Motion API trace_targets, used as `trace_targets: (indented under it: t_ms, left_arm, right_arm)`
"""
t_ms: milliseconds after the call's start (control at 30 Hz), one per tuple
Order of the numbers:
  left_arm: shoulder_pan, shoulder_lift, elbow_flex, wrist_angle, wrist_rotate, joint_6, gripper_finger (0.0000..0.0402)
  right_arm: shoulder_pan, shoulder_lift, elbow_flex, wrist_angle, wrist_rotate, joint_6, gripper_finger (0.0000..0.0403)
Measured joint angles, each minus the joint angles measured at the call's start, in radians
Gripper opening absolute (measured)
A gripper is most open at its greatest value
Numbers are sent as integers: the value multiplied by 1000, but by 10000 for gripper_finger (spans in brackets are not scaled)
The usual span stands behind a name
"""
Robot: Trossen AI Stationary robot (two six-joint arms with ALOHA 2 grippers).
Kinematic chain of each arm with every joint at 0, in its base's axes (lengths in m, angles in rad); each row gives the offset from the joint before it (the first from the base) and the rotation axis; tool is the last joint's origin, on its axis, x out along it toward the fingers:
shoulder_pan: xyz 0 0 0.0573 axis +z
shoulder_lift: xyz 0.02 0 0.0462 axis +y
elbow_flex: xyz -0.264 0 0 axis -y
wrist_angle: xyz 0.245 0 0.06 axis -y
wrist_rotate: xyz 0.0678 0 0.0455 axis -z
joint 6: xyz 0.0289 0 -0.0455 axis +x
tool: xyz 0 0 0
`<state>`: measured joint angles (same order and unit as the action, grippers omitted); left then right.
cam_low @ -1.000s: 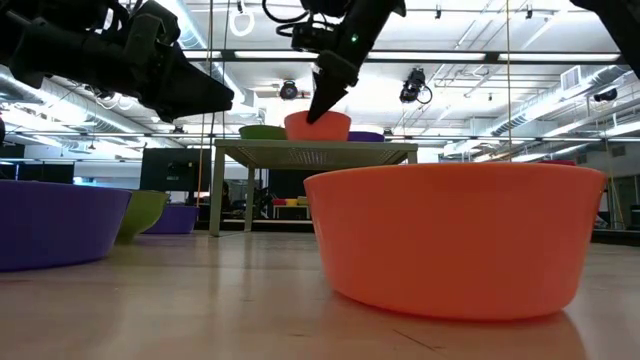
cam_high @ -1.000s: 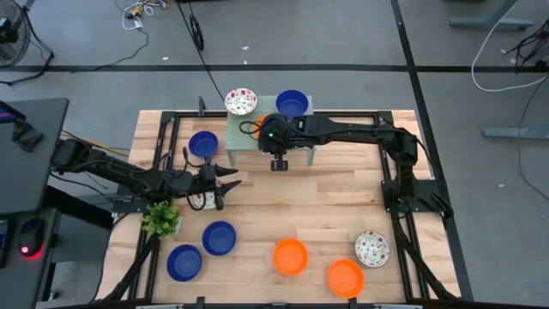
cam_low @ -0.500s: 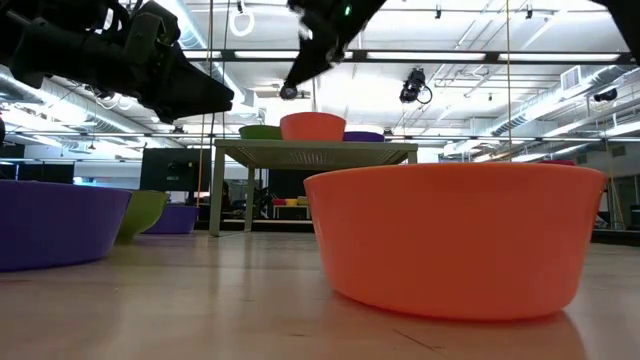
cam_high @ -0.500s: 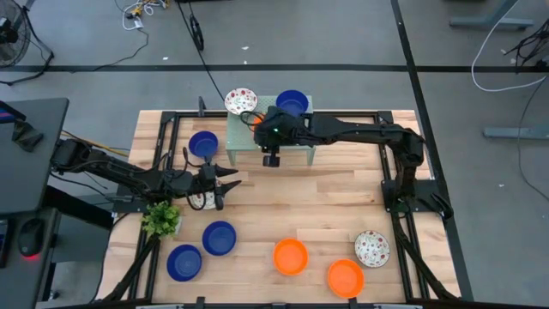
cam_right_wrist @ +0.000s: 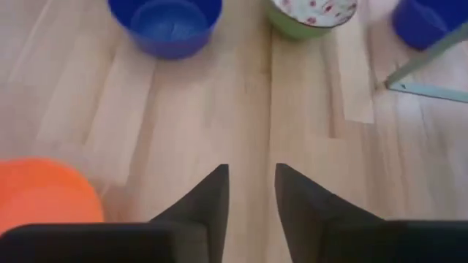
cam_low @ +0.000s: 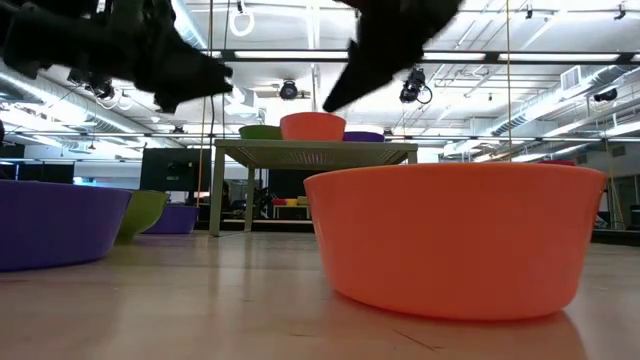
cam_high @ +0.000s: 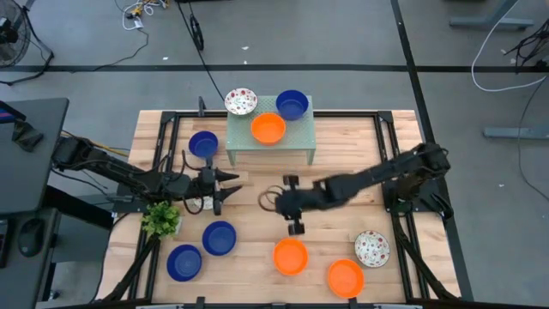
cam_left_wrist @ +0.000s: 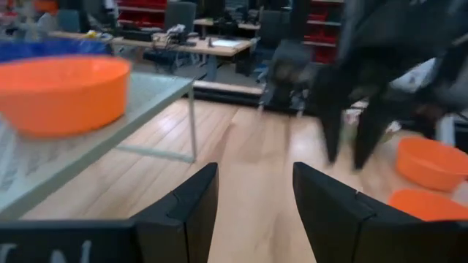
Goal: Pick & Place Mini bowls
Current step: Stack the white patterned bowl on the white patterned bowl on the shelf
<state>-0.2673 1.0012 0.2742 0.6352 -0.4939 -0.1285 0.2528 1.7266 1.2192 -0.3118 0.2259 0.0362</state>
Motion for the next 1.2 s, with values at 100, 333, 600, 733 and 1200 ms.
trace_targets:
  t_ms: [100,333,600,733,1200]
  left_arm:
    - [-40,0,111,-170,16,37,181]
    - [-100,79,546,-1133,47,-183,181]
    - [-86,251,761,-1654,357,-470,181]
    - [-96,299,724,-1689,454,-496,181]
    - [-91,317,544,-1605,343,-454,180]
  right_arm:
    - [34,-27,-194,276,61,61,91]
    - [49,-47,-519,893,81,86,62]
    - [44,-47,-701,1280,81,86,50]
    - [46,-47,-721,1306,81,85,49]
    - [46,-46,-725,1301,81,95,49]
